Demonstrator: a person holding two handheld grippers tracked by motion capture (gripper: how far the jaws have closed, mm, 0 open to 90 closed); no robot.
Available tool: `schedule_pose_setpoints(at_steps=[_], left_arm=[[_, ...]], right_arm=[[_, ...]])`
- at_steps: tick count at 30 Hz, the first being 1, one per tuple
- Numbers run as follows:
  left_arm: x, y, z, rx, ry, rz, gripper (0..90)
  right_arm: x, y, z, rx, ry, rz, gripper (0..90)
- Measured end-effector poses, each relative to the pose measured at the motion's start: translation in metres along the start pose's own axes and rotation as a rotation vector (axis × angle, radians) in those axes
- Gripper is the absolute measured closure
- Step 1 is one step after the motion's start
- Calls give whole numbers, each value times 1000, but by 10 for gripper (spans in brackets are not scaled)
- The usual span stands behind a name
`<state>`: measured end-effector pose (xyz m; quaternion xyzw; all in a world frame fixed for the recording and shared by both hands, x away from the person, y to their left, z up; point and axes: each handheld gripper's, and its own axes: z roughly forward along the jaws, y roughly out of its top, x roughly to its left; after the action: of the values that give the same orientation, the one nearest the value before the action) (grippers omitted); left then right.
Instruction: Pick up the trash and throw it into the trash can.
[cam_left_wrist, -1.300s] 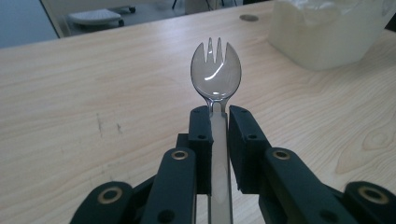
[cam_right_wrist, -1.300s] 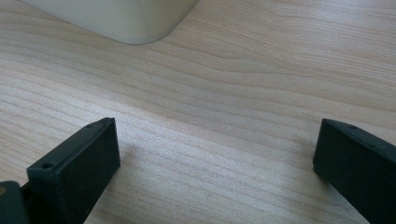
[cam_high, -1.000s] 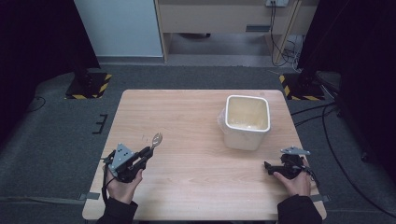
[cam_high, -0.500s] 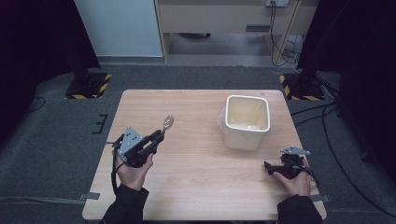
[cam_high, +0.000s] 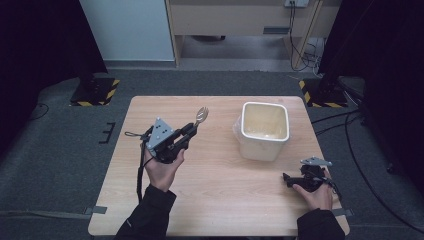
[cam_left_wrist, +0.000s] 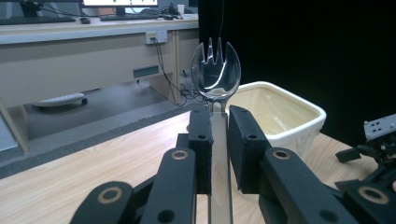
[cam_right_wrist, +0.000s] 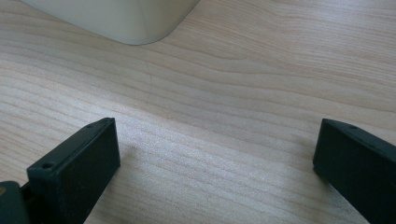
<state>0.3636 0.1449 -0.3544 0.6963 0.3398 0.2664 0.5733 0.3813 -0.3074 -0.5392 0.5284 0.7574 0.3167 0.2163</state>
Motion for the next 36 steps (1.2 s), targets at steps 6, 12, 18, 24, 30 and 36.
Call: schedule_pose_setpoints(at_steps=[6,12,18,24,30,36], left_arm=[[-11,6,25,8,-20,16,794],[-23,8,55,20,-44,26,794],[-39,10,86,32,-70,49,794],[-48,11,106,29,-88,49,794],[-55,12,127,24,-92,53,794],[-58,16,143,11,-97,64,794]], right_arm=[[0,0,0,0,1,-1,6],[0,0,0,0,0,-1,7],[0,0,0,0,0,0,6],[0,0,0,1,0,-1,7],[0,0,0,1,3,-3,7],[0,0,0,1,5,-6,7]])
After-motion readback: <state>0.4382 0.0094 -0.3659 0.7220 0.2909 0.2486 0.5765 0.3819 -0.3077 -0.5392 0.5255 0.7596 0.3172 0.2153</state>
